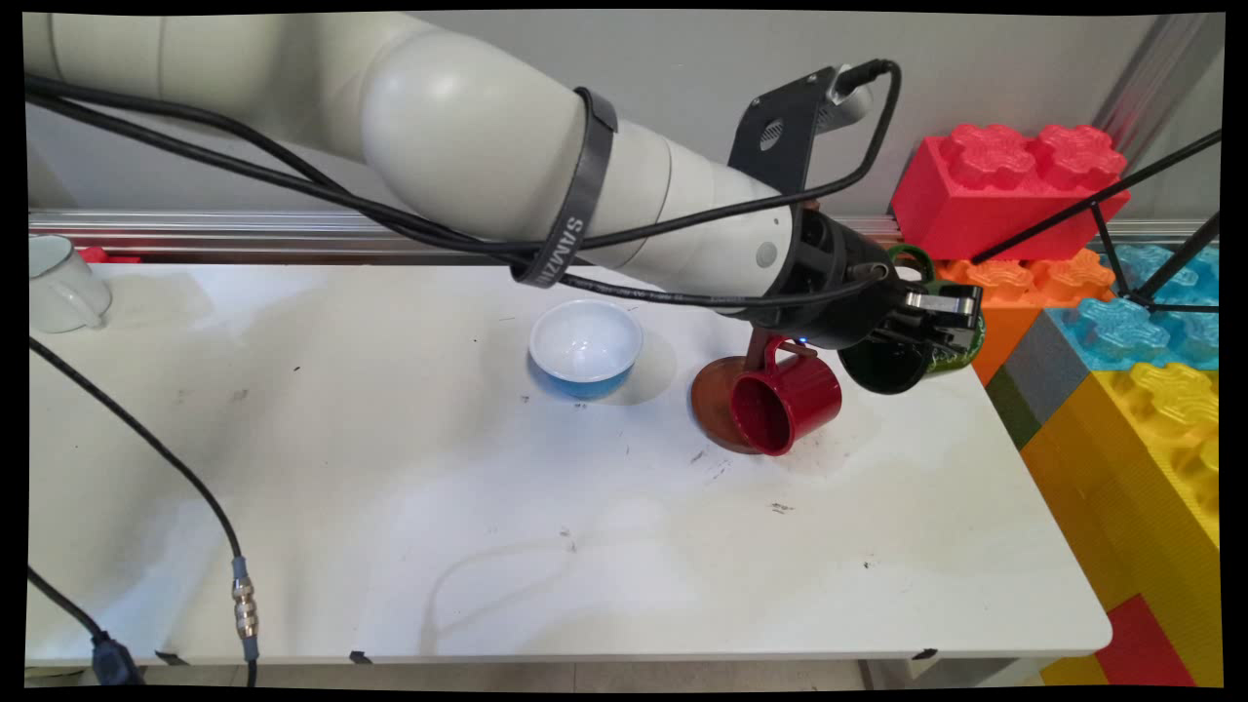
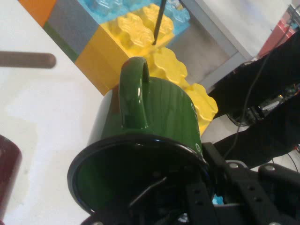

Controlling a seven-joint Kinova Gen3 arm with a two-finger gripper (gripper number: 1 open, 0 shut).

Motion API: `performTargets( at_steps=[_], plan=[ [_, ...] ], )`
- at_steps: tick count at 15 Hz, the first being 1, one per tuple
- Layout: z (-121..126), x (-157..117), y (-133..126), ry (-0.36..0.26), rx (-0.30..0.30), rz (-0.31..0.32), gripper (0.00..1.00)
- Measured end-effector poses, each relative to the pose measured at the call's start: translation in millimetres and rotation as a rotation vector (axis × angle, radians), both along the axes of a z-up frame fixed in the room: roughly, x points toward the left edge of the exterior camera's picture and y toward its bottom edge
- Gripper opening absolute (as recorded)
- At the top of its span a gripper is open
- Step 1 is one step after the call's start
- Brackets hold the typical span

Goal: Place the picked object on the table

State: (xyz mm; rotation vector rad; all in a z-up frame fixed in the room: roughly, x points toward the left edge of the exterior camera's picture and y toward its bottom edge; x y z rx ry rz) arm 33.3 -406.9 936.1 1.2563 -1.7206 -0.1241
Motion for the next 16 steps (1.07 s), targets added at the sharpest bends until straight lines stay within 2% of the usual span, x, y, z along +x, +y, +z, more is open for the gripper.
performTargets(
  at_steps=[4,10,16],
  plan=[
    [2.8,8.9,4.1,-0.038,-0.01,-0.07,0.0],
    [10.2,40.3,5.6,-0.153,-0.025,-0.203,0.0],
    [26.8,64.1,7.2,-0.278,0.016,-0.276,0.0]
  ],
)
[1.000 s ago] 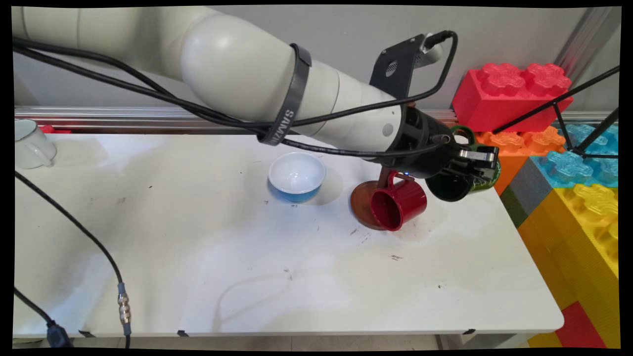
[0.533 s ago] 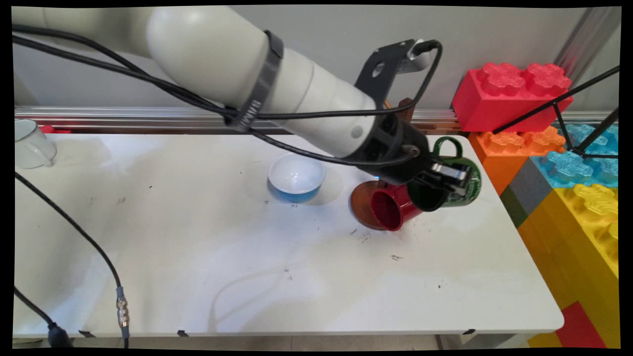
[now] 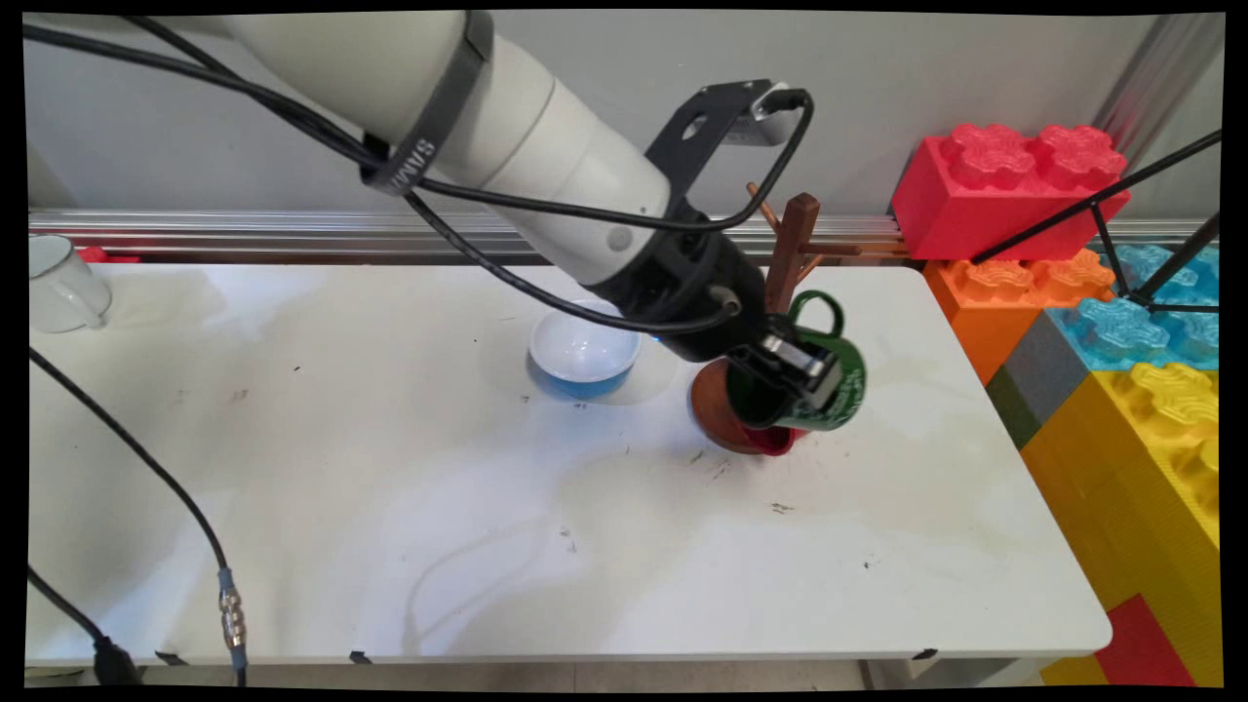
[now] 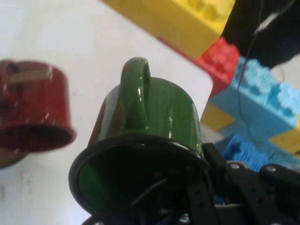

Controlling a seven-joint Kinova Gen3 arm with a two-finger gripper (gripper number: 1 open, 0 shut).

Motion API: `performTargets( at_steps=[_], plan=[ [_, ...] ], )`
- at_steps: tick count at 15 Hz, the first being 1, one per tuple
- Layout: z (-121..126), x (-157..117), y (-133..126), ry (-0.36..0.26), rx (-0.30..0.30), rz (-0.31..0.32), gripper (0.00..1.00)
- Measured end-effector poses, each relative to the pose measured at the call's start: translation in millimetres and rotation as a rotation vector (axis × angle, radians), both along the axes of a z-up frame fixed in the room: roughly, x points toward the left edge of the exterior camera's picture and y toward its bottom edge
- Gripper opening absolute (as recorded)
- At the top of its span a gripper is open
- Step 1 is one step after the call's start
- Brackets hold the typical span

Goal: Place the picked object on the table

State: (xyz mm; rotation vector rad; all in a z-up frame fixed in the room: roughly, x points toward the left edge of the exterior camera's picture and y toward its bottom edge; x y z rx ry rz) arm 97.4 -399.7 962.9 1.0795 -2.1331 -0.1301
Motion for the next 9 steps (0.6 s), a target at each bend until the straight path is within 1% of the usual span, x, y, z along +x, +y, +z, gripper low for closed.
performTargets(
  at_steps=[6,9],
  plan=[
    [19.2,18.8,10.1,-0.192,0.056,-0.052,0.0],
    [22.1,24.9,13.9,-0.284,0.073,-0.083,0.0]
  ],
)
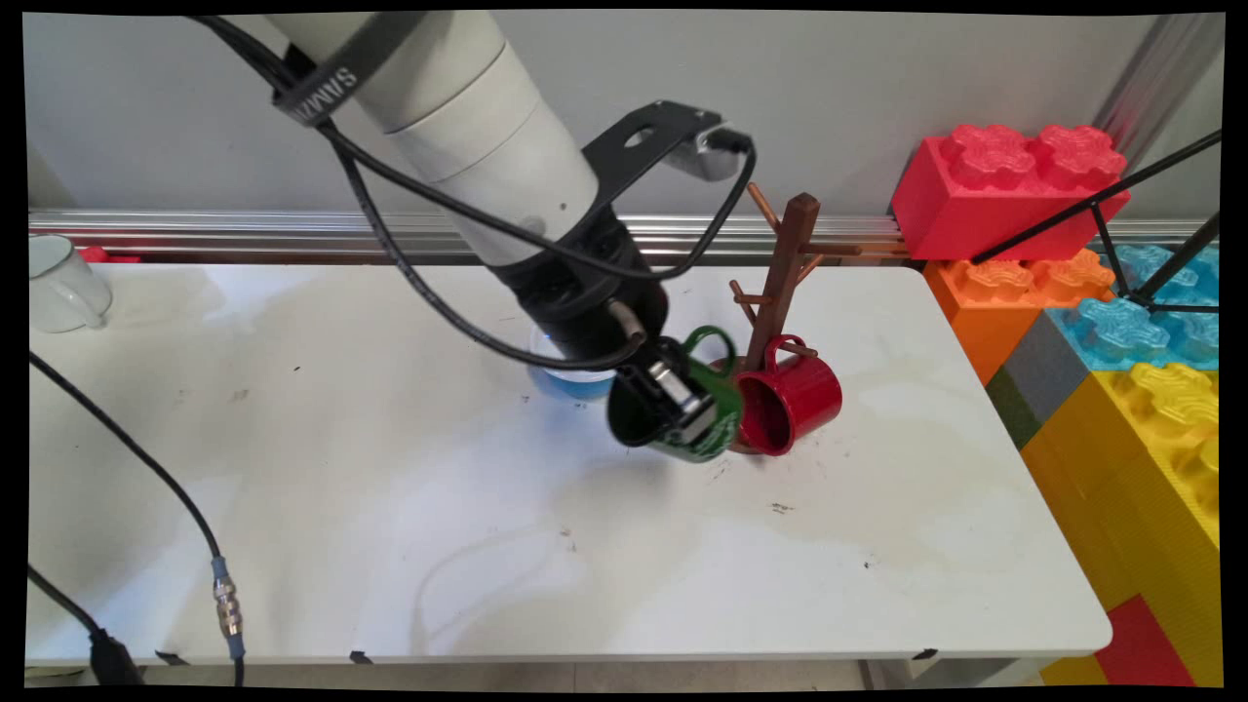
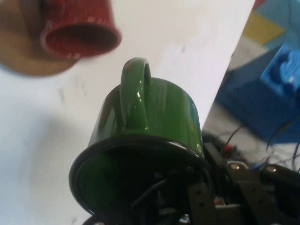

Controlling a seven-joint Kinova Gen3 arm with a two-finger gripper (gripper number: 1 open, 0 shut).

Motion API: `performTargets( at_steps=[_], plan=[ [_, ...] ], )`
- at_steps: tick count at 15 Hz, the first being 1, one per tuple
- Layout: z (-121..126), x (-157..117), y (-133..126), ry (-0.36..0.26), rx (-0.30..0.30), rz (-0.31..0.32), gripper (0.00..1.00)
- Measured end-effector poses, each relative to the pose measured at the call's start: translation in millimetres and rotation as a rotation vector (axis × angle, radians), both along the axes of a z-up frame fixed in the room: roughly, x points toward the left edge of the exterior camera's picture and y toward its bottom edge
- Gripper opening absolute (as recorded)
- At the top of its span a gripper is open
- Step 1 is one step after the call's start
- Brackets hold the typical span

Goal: Place the picked object on the table

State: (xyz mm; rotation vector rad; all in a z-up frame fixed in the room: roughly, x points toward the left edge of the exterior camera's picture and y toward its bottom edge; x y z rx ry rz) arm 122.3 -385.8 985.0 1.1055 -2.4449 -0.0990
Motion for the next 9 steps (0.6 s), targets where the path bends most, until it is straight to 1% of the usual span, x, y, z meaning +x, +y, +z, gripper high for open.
performTargets(
  at_steps=[2,5,9],
  plan=[
    [-2.3,4.0,0.4,-0.059,0.007,-0.017,0.0],
    [-12.5,10.8,-2.8,-0.151,0.018,-0.03,0.0],
    [-34.5,18.1,-11.9,-0.263,0.028,-0.049,0.0]
  ],
)
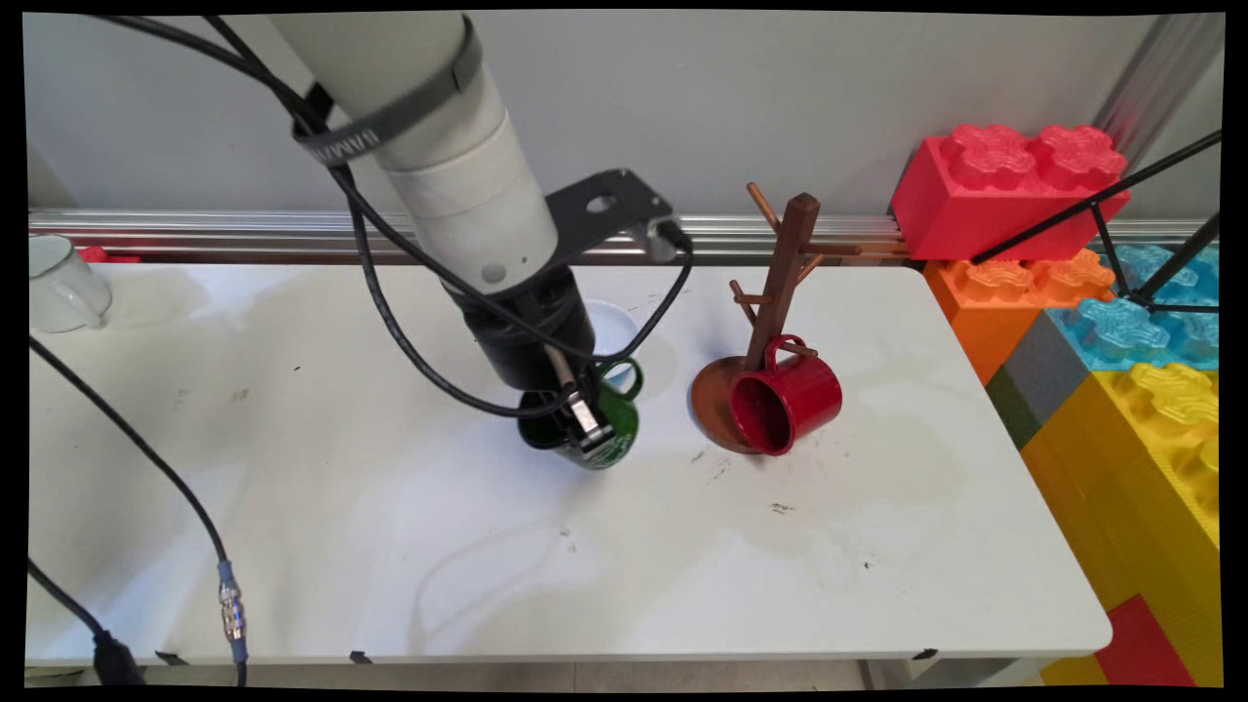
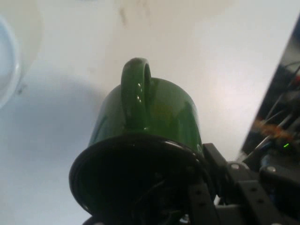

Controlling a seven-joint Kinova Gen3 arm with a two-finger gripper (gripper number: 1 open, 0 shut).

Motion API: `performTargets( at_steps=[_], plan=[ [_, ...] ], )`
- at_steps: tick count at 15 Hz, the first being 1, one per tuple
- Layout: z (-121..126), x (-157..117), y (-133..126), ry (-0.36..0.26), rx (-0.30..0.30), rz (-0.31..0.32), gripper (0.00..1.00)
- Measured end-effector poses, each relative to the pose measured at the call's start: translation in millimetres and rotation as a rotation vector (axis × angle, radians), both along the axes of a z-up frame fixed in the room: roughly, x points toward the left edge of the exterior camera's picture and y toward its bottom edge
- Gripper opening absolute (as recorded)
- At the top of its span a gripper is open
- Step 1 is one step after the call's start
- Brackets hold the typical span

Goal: Place the picked object on the table

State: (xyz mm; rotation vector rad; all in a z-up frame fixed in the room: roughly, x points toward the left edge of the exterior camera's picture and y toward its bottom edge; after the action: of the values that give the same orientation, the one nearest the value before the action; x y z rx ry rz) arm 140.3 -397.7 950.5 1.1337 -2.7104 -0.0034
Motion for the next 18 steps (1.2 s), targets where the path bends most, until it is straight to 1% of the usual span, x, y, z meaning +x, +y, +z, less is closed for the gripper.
performTargets(
  at_steps=[2,7,11,18],
  plan=[
    [-12.1,1.9,-5.9,-0.045,0.003,-0.01,0.0],
    [-35.4,2.8,-16.8,-0.113,0.015,-0.023,0.0],
    [-60.5,2.0,-28.5,-0.173,0.038,-0.031,0.0],
    [-98.7,-6.9,-46.1,-0.237,0.087,-0.041,0.0]
  ],
)
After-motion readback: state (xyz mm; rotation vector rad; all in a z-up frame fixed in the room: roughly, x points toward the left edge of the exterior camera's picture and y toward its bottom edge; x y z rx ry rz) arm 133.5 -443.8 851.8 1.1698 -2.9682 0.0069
